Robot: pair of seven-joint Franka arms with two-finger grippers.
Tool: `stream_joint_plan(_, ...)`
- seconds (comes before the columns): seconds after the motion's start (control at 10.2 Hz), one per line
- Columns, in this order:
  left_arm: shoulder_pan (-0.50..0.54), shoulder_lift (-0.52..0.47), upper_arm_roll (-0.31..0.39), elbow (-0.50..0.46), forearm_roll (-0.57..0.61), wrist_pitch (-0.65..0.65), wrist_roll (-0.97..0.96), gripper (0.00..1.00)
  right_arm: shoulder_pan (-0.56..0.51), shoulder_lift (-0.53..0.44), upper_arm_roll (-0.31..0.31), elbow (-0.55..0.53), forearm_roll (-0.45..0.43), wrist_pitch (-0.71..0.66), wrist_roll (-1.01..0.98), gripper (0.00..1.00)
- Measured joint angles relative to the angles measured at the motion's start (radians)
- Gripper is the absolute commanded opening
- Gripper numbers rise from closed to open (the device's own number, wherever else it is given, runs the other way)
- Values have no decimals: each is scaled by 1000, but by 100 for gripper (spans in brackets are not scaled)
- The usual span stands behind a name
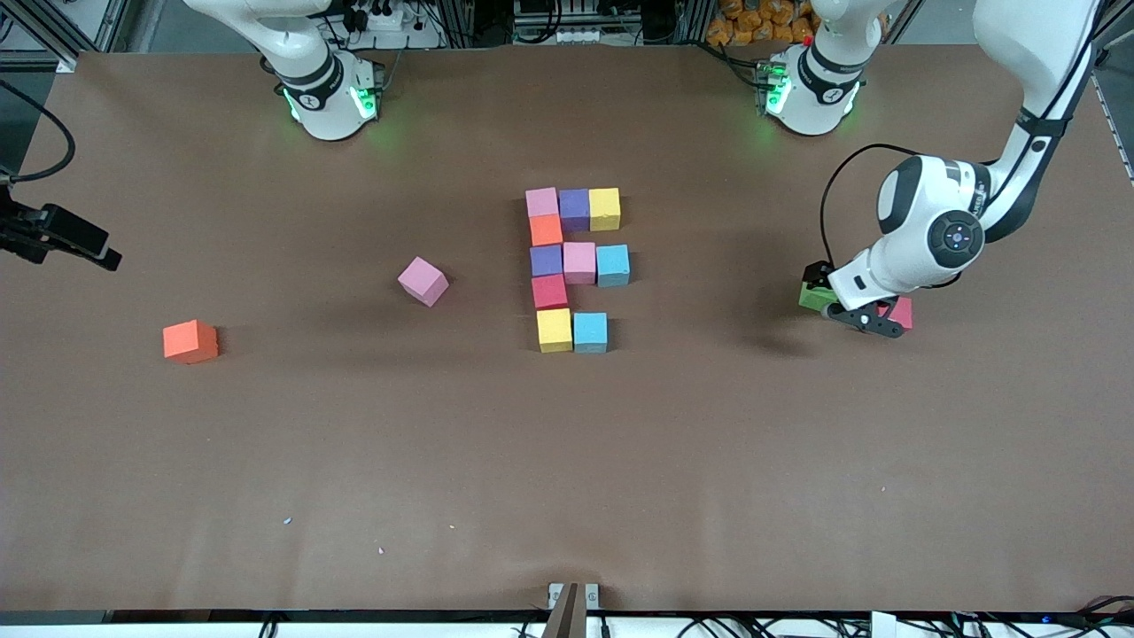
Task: Arrange 11 blocks into digit 3
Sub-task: 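Grasp and lift the green cube with the left gripper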
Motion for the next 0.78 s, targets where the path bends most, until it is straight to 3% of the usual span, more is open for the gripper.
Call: stream_joint_plan(0.78, 1, 28, 0, -39, 0, 38, -1, 100, 0, 0, 0, 0, 0, 3, 0, 100)
